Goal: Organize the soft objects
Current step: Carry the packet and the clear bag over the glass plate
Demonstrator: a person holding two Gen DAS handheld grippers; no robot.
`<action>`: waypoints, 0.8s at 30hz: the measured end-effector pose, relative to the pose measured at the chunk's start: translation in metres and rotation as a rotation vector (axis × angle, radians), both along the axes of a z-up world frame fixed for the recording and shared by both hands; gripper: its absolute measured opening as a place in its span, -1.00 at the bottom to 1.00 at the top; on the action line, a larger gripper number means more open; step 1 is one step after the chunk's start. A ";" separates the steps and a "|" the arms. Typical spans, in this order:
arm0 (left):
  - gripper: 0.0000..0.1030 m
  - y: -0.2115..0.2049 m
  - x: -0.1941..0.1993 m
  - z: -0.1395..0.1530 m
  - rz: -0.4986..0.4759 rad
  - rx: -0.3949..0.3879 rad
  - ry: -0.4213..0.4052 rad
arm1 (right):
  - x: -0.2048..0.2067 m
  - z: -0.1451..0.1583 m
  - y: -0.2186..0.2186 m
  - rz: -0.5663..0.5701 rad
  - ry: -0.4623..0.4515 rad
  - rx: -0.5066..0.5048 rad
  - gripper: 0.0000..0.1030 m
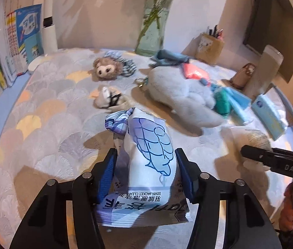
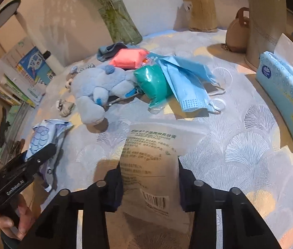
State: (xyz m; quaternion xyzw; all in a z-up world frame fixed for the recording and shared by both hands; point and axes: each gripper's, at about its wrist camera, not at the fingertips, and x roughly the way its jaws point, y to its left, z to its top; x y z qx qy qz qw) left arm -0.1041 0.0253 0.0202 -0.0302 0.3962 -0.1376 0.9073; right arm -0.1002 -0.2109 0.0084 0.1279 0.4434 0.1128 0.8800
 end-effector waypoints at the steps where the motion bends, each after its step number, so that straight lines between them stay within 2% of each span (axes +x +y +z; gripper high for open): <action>1: 0.02 -0.001 -0.001 0.004 -0.004 -0.006 -0.010 | 0.000 0.002 -0.002 0.005 -0.004 0.012 -0.25; 4: 0.02 -0.012 -0.004 0.024 -0.029 -0.013 -0.052 | -0.002 0.011 -0.009 0.007 -0.029 0.034 -0.26; 10: 0.02 -0.057 0.001 0.061 -0.121 0.003 -0.136 | -0.015 0.052 -0.036 -0.032 -0.144 0.044 -0.26; 19: 0.02 -0.162 0.020 0.093 -0.331 -0.021 -0.187 | -0.025 0.104 -0.110 -0.176 -0.253 0.027 -0.26; 24: 0.02 -0.229 0.027 0.100 -0.457 -0.022 -0.198 | -0.025 0.115 -0.170 -0.296 -0.253 0.016 -0.26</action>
